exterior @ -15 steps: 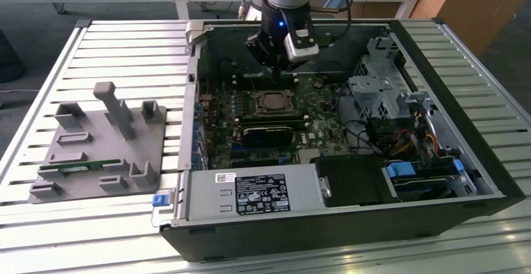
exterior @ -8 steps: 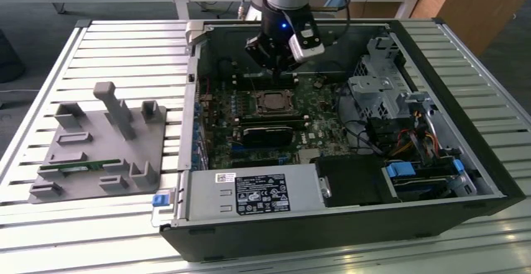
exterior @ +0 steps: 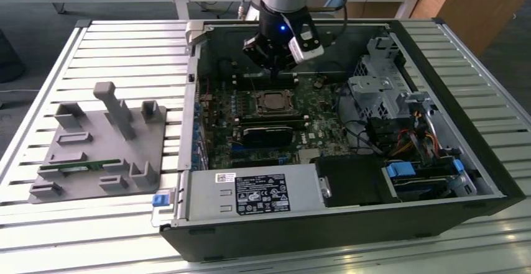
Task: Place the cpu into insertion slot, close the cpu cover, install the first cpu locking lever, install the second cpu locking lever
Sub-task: 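Install the first cpu locking lever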
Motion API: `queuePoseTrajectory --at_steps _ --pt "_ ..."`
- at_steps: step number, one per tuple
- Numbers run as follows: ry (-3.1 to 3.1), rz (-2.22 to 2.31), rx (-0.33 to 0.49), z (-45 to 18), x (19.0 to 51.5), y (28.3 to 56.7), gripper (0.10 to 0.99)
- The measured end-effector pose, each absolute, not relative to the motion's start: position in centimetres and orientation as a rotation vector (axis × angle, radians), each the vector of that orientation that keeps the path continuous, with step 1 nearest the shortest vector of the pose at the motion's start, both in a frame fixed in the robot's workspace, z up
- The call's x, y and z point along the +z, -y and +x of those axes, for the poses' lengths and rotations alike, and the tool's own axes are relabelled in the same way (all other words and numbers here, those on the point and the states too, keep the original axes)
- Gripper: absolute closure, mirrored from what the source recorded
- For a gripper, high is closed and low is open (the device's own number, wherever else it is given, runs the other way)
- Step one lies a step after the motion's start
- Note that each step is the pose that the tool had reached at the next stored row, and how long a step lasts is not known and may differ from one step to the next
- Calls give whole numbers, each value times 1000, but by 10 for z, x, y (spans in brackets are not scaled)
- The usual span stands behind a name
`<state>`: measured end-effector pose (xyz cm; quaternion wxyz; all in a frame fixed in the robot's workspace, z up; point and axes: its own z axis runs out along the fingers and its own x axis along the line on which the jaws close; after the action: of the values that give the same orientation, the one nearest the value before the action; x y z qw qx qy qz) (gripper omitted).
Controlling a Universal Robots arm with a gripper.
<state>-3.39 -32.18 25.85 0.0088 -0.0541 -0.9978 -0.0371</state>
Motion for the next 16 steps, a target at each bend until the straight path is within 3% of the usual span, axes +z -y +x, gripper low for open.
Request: queuePoseTrajectory --at_steps 16 --pt "3122 -165 -117 -82 257 322 980"
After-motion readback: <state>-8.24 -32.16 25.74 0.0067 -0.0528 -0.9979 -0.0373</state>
